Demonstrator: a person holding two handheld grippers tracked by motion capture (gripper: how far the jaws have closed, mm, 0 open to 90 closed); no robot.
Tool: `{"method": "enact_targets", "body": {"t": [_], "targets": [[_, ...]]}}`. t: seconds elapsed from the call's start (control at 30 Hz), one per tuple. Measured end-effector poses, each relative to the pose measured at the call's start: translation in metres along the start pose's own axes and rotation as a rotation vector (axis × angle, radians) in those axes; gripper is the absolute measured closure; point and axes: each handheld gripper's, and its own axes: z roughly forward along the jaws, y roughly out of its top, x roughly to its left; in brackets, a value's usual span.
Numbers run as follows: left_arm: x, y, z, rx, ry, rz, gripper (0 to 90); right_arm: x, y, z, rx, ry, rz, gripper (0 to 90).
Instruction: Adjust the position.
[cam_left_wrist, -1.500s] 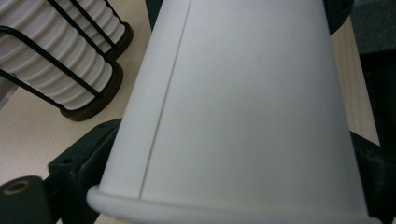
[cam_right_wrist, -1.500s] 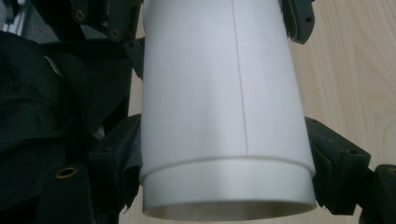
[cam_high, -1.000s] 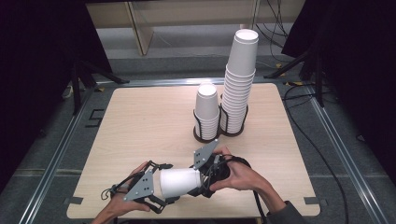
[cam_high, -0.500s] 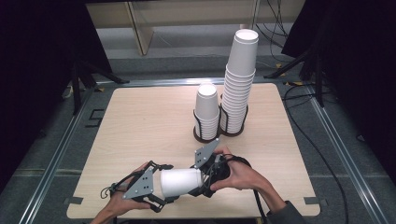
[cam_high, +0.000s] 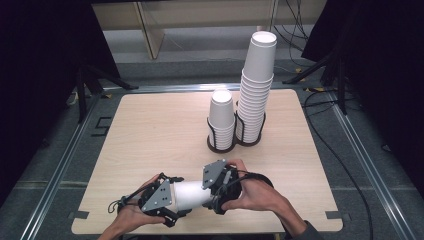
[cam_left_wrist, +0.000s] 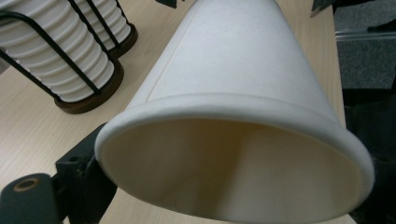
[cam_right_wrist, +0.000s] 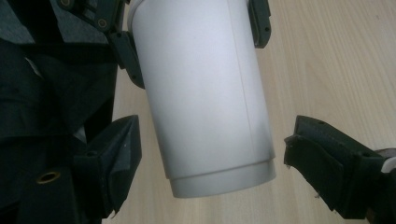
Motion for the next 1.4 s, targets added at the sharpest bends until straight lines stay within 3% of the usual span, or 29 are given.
{"method": "enact_targets", "body": {"t": [0.13,0.17,0.2,0.23,0.53,0.8,0.9,0.97,1.07,1.17,1.27,1.3,1.33,1.4], "targets": [[-0.002,0.004,-0.002,0.024,0.0,-0.001,9.6,0.003,0.004,0.007,0.024,-0.004,-0.028,18.2],[-0.001,0.005,-0.004,0.048,-0.004,0.024,9.6,0.003,0.004,0.009,0.031,-0.017,-0.046,18.2],[-0.003,0.006,-0.004,0.043,-0.002,0.01,9.6,0.003,0.004,0.011,0.037,-0.017,-0.053,18.2],[-0.002,0.008,-0.004,0.073,0.0,0.032,9.6,0.004,0.006,0.014,0.045,-0.015,-0.062,18.3],[-0.008,0.014,-0.006,0.092,-0.013,0.047,9.7,0.011,0.013,0.029,0.089,-0.01,-0.137,18.1],[-0.008,0.014,-0.006,0.095,-0.026,0.045,9.7,0.01,0.012,0.037,0.096,-0.004,-0.145,18.6],[-0.009,0.013,-0.004,0.078,-0.026,0.033,9.7,0.009,0.01,0.041,0.091,0.019,-0.146,18.0],[-0.008,0.013,-0.005,0.107,-0.031,0.061,9.6,0.009,0.008,0.043,0.089,0.036,-0.128,19.4],[-0.009,0.012,-0.004,0.103,-0.034,0.048,9.7,0.006,0.005,0.045,0.075,0.036,-0.15,21.4],[-0.007,0.01,-0.004,0.067,-0.04,0.037,9.5,0.007,0.005,0.045,0.063,0.042,-0.149,22.1],[-0.004,0.007,-0.005,0.003,-0.049,-0.004,7.4,0.005,0.002,0.04,0.031,0.058,-0.108,22.0],[-0.004,0.006,-0.005,-0.03,-0.036,-0.012,6.6,0.004,0.002,0.038,0.018,0.06,-0.12,21.9],[-0.002,0.005,-0.006,-0.036,-0.03,-0.014,5.5,0.003,0.001,0.037,0.002,0.06,-0.102,21.9],[0.0,0.003,-0.006,-0.097,-0.034,-0.06,5.1,0.003,-0.001,0.033,-0.018,0.072,-0.051,22.0]]}}
